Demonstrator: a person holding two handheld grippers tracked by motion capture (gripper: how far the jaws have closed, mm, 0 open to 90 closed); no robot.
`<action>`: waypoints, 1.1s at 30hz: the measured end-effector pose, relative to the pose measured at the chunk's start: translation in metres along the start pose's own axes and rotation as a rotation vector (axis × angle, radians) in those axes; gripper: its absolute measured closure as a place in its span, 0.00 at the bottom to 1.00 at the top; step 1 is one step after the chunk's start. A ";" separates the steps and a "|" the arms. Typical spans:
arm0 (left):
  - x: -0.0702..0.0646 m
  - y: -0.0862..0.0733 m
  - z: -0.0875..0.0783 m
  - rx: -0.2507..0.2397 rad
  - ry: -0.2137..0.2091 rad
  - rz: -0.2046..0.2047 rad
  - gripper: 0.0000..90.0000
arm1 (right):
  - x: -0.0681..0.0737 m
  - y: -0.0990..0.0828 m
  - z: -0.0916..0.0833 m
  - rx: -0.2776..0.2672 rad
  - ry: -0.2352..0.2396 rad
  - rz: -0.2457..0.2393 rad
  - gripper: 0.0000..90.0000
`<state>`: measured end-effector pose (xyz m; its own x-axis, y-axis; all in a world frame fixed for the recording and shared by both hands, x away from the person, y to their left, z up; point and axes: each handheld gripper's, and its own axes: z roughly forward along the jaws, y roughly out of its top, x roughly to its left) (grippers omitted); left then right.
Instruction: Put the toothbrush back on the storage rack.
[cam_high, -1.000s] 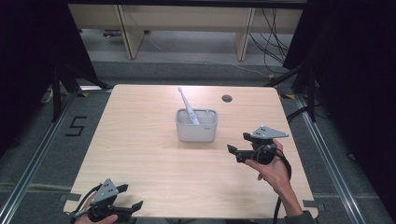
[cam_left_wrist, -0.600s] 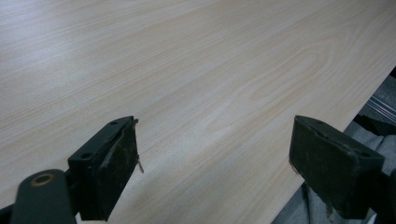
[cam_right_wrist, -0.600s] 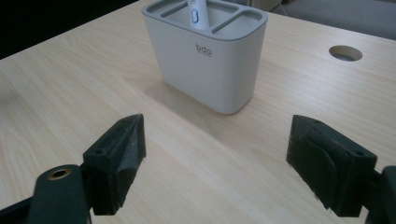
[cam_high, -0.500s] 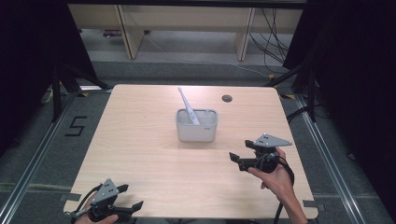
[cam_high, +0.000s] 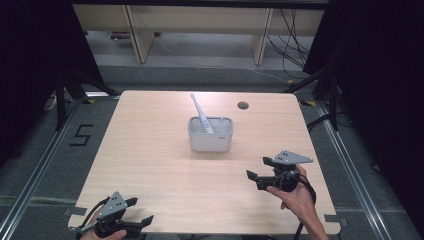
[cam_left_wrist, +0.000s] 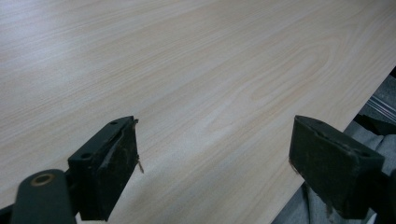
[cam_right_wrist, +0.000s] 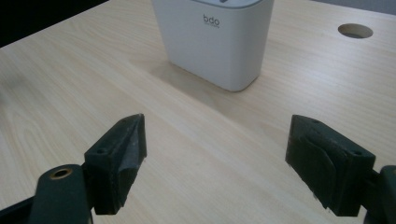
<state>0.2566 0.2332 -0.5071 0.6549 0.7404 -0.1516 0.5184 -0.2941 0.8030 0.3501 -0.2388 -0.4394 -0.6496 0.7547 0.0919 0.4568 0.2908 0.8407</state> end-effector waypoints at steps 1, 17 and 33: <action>0.000 0.000 0.000 -0.001 0.001 -0.001 0.17 | 0.001 -0.003 0.000 0.008 0.006 -0.006 0.24; 0.000 0.000 -0.001 0.001 -0.001 0.001 0.17 | 0.008 -0.026 0.003 0.051 0.017 0.007 0.24; 0.000 0.000 -0.001 0.001 0.001 0.002 0.17 | 0.014 -0.046 0.001 0.095 0.035 0.017 0.20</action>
<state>0.2566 0.2336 -0.5065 0.6555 0.7402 -0.1498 0.5179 -0.2963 0.8025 0.3206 -0.2406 -0.4773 -0.6615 0.7394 0.1255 0.5225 0.3343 0.7844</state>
